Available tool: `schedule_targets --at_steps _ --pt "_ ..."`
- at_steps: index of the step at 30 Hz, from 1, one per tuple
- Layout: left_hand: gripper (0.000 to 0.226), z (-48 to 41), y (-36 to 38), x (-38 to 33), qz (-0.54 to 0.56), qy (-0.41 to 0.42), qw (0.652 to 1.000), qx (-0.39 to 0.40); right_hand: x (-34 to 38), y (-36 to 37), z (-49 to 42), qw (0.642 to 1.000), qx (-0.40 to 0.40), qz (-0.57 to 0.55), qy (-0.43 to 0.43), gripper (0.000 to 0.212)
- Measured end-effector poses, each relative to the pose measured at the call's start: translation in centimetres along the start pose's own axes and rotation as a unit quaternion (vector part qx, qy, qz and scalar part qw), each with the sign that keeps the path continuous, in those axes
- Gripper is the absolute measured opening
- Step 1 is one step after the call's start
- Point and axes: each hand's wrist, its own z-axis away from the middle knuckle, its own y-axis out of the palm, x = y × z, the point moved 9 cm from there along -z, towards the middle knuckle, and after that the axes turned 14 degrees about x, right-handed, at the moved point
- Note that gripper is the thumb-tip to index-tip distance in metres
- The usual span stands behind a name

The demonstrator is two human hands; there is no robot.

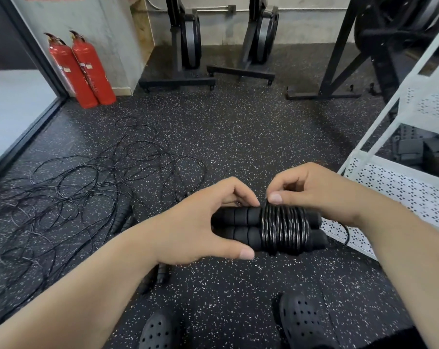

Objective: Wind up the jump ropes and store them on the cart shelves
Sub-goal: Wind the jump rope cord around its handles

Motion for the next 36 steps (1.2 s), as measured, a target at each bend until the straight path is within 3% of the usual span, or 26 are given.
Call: schedule_targets --at_steps 2,7,12,19,26,30,33,36 --pt "0.060 0.1 -0.6 0.0 0.051 0.027 0.998 -0.018 -0.5 0.5 0.0 0.999 0.005 -0.036 0.020 0.020" --pt "0.055 0.3 -3.1 1.3 0.097 0.038 0.987 -0.119 -2.6 1.7 -0.8 0.992 -0.062 0.034 0.107 0.039" --pt "0.053 0.9 -5.7 4.0 0.033 -0.033 0.962 -0.269 -2.2 5.5 -3.2 0.979 -0.028 0.174 0.103 0.022" --pt "0.055 1.3 -6.7 6.4 -0.062 -0.127 0.941 -0.309 -1.1 6.9 -2.9 0.909 -0.030 0.386 0.155 0.021" --pt "0.055 0.6 -6.4 6.2 -0.177 -0.147 0.943 -0.240 2.0 5.0 -2.0 0.873 -0.118 0.463 0.093 0.035" --pt "0.058 -0.7 -4.0 4.4 -0.216 -0.108 0.961 -0.137 2.2 2.9 -1.4 0.922 -0.149 0.356 0.032 0.022" --pt "0.059 -1.2 -2.2 2.9 -0.246 -0.079 0.964 -0.069 1.4 1.4 -0.8 0.956 -0.155 0.245 0.043 0.007" --pt "0.063 -0.8 -1.7 1.8 -0.212 -0.069 0.974 -0.048 0.9 0.7 -0.3 0.975 -0.159 0.150 0.047 0.016"
